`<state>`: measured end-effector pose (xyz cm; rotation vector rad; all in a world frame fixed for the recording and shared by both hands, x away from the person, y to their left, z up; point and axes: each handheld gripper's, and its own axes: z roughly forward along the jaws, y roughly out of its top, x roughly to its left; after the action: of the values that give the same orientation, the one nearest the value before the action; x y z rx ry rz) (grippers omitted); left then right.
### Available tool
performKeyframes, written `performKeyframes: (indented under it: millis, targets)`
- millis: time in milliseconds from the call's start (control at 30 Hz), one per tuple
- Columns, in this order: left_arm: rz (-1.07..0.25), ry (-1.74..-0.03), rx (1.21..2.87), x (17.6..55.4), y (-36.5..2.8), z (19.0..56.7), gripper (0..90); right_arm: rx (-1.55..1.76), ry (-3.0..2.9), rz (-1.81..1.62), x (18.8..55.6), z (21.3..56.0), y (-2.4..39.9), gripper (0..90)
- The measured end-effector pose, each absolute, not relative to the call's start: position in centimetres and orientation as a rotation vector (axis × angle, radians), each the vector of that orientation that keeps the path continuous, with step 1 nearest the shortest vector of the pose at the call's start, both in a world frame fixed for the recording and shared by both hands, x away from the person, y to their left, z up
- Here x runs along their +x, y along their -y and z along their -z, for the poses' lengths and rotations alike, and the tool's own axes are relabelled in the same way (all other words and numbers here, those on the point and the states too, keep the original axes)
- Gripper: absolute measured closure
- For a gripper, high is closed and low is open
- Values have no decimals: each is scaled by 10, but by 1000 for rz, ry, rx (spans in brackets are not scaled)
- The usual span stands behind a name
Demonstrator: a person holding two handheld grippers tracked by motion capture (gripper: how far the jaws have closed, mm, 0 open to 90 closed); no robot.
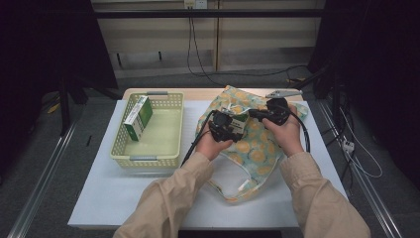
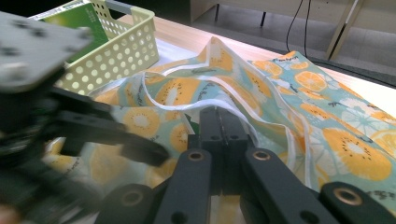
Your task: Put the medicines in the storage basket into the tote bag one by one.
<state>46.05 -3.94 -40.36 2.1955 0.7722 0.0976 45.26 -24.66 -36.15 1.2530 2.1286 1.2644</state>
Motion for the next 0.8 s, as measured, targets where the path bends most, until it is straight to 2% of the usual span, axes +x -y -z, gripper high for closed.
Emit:
performKeyframes:
  millis: [133,533,800]
  targets:
    - [-104,-699,2236,442,23,386,274,1248,-2136,-1264,452,363,245,900]
    - [-124,-682,2255,439,-35,362,93,1242,-2154,-1261,450,364,243,900]
    - [-129,-652,2270,446,-68,351,68,1235,-2160,-1271,448,366,242,900]
